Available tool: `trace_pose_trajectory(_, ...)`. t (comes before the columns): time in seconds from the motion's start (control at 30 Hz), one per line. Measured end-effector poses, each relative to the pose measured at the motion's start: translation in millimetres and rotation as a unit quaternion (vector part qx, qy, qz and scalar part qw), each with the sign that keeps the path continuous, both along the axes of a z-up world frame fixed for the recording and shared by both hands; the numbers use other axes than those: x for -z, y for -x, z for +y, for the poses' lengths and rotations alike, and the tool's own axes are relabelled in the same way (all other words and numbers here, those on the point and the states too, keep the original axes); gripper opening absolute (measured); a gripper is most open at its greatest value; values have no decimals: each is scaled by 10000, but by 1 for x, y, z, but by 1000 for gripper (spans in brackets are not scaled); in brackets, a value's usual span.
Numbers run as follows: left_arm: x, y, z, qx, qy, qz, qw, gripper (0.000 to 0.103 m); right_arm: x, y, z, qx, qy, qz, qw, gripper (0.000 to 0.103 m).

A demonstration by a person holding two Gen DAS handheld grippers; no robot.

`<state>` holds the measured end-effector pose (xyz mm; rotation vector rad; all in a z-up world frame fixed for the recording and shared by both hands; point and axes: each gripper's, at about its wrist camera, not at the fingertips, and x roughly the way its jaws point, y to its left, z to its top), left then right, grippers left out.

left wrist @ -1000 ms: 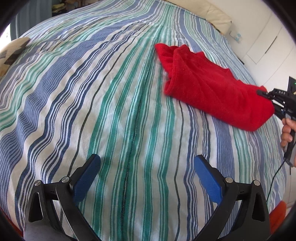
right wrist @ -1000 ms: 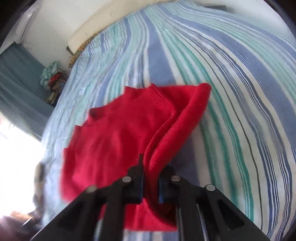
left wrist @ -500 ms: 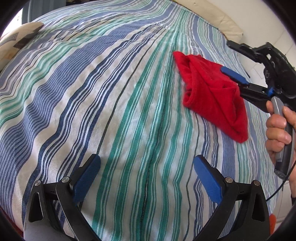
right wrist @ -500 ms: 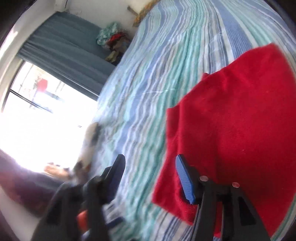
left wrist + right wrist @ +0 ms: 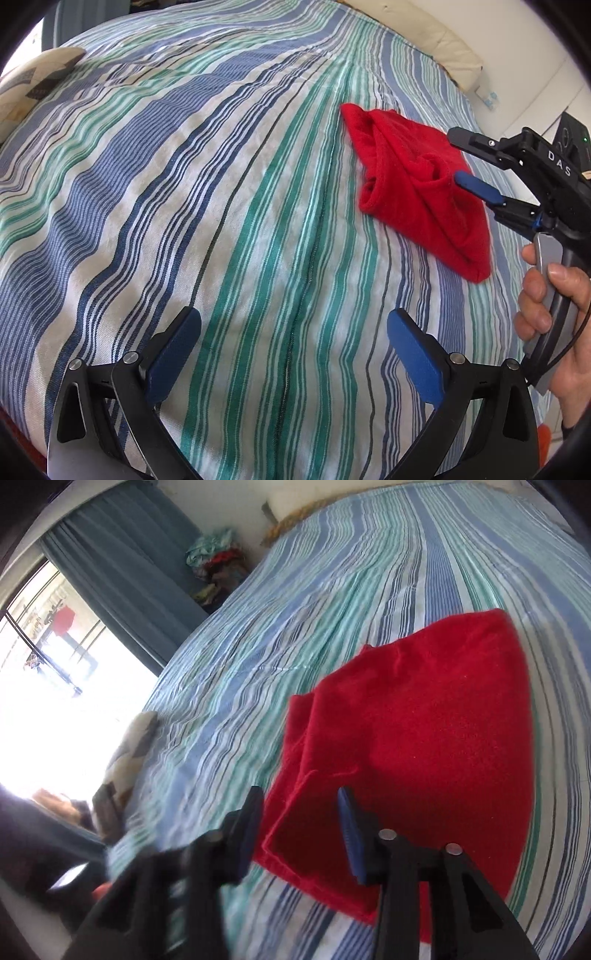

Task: Fold small clothes
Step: 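Lift the held edge with the right gripper and fold it over the sweater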

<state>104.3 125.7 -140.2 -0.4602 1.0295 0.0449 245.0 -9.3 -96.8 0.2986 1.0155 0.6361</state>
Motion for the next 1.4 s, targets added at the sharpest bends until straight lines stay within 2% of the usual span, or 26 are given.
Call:
trace_pose_trajectory(0.07, 1, -1, 4, -69, 204, 2, 9998, 101, -11, 10, 8, -6, 254, -305, 9992, 71)
trace_pose_trajectory(0.13, 3, -4, 5, -93, 346, 22, 9994, 101, -15, 15, 27, -378, 858, -588, 9939, 71)
trace_pose_trajectory(0.2, 3, -6, 2, -47, 333, 30, 9994, 101, -7, 11, 48, -724, 1565, -569, 9834, 69)
trace_pose_trajectory(0.23, 2, -6, 1, -17, 297, 22, 9996, 101, 3, 8, 55, -873, 1859, -388, 9779, 61)
trace_pose_trajectory(0.27, 1, -5, 0, 4, 271, 4, 9996, 101, 12, 4, 58, -964, 2098, -247, 9727, 19)
trace_pose_trajectory(0.3, -1, -3, 1, 12, 265, -20, 9996, 101, 14, 2, 60, -901, 2292, -282, 9688, 9)
trace_pose_trajectory(0.4, -2, -3, 4, -31, 373, -38, 9993, 101, -14, 7, 46, -474, 1817, -651, 9800, 9)
trace_pose_trajectory(0.47, 1, -4, 6, -59, 463, 7, 9989, 101, -31, 11, 52, -397, 1667, -946, 9807, 9)
trace_pose_trajectory(0.53, 3, -6, 6, -57, 434, 57, 9990, 101, -23, 11, 67, -528, 1595, -825, 9823, 9)
trace_pose_trajectory(0.63, 3, -4, 3, -15, 244, 68, 9997, 101, 23, 10, 81, -909, 1611, -159, 9826, 30)
trace_pose_trajectory(0.7, 3, -3, 3, -6, 195, 89, 9998, 101, 30, 17, 73, -969, 1078, -14, 9894, 61)
trace_pose_trajectory(0.77, 3, -5, 4, -20, 244, 119, 9996, 101, 18, 26, 62, -1060, 499, -21, 9931, 72)
trace_pose_trajectory(0.83, 4, -7, 4, -20, 304, 115, 9995, 101, 1, 31, 55, -1190, 234, -115, 9925, 72)
trace_pose_trajectory(0.9, 4, -8, 1, 12, 266, 103, 9996, 101, -20, 31, 48, -1118, 138, -420, 9927, 69)
trace_pose_trajectory(0.93, 4, -8, -1, 38, 207, 99, 9997, 101, -30, 26, 46, -985, 150, -559, 9935, 64)
trace_pose_trajectory(0.97, 4, -8, -4, 70, 123, 99, 9998, 101, -36, 19, 45, -787, 220, -648, 9945, 52)
trace_pose_trajectory(1.0, 4, -8, -5, 104, 44, 97, 9999, 101, -37, 11, 42, -549, 333, -670, 9957, 42)
trace_pose_trajectory(1.1, 5, -7, -9, 157, -120, 89, 9998, 101, -12, -10, 44, -22, 1041, -561, 9930, 32)
trace_pose_trajectory(1.17, 7, -7, -11, 192, -202, 115, 9995, 101, 19, -10, 64, -306, 1500, -302, 9877, 26)
trace_pose_trajectory(1.2, 7, -7, -12, 209, -246, 127, 9994, 101, 32, -3, 78, -543, 1779, -303, 9821, 26)
trace_pose_trajectory(1.23, 8, -7, -14, 226, -291, 133, 9992, 101, 38, 5, 89, -742, 2060, -490, 9745, 26)
trace_pose_trajectory(1.3, 8, -7, -16, 268, -352, 131, 9989, 101, 34, 18, 105, -860, 2488, -993, 9596, 26)
trace_pose_trajectory(1.4, 7, -7, -17, 285, -298, 120, 9991, 101, 15, 21, 101, -885, 2603, -1148, 9546, 27)
